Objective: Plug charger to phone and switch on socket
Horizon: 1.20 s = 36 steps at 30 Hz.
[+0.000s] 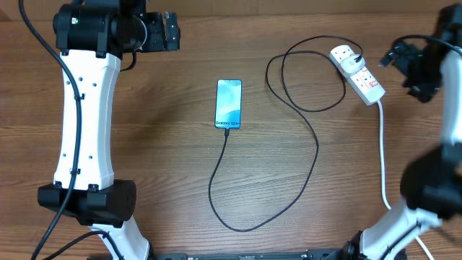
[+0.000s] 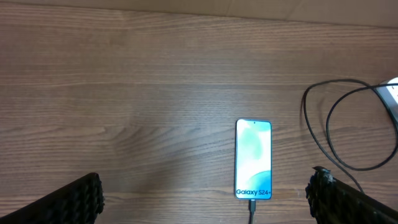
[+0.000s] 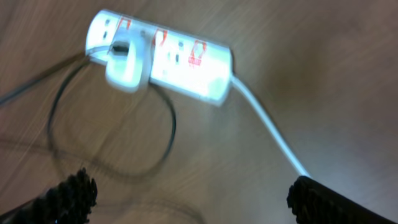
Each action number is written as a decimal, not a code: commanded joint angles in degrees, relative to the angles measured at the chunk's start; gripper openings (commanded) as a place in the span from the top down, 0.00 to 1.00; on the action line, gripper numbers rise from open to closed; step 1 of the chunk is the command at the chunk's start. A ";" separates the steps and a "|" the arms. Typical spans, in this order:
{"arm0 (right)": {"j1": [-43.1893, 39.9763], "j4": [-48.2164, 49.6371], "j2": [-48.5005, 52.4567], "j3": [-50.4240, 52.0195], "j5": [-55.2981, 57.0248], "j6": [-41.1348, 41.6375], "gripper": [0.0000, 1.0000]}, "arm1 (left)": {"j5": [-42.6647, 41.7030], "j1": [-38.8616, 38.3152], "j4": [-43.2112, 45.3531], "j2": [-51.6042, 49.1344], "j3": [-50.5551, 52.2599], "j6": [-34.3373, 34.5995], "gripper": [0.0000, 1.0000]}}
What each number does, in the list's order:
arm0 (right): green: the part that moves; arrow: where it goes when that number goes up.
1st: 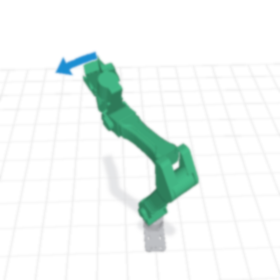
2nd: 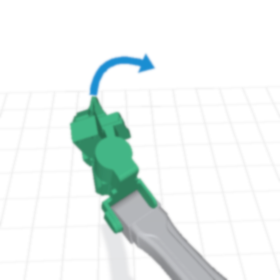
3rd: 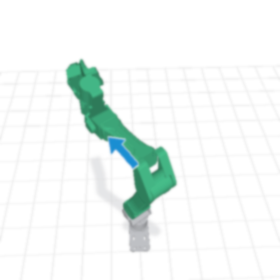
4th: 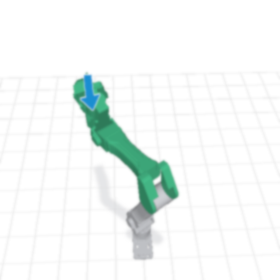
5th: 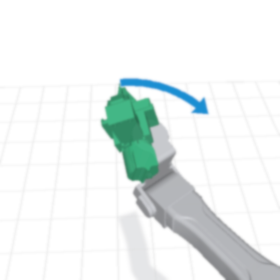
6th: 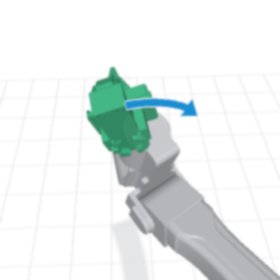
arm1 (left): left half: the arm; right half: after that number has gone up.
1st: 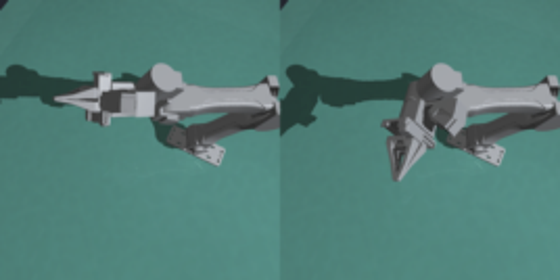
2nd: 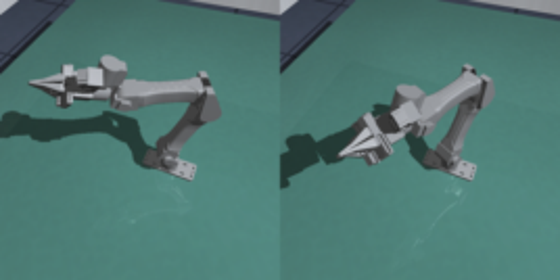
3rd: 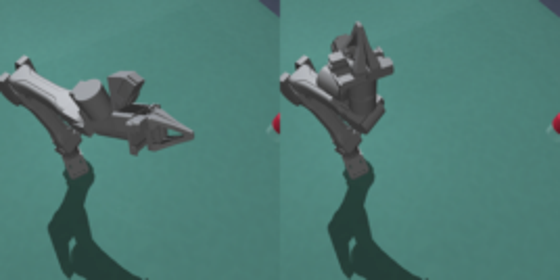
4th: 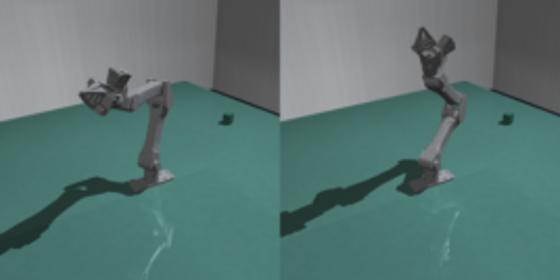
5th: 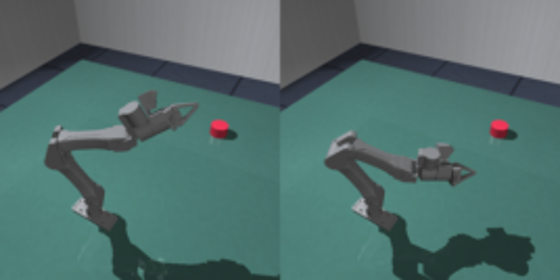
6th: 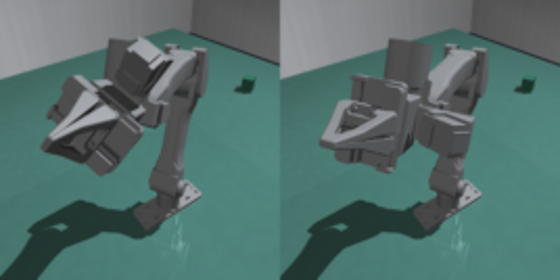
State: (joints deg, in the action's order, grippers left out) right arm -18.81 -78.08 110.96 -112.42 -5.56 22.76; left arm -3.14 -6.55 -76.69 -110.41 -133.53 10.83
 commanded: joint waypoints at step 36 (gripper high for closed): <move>22.38 -18.47 -49.48 20.11 1.64 2.49 0.00 | 0.63 -0.20 0.00 0.07 -0.02 1.01 0.00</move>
State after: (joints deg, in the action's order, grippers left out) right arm 3.16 -96.55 61.73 -92.60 -5.10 25.43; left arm -3.14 -6.55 -76.75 -110.41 -133.53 10.85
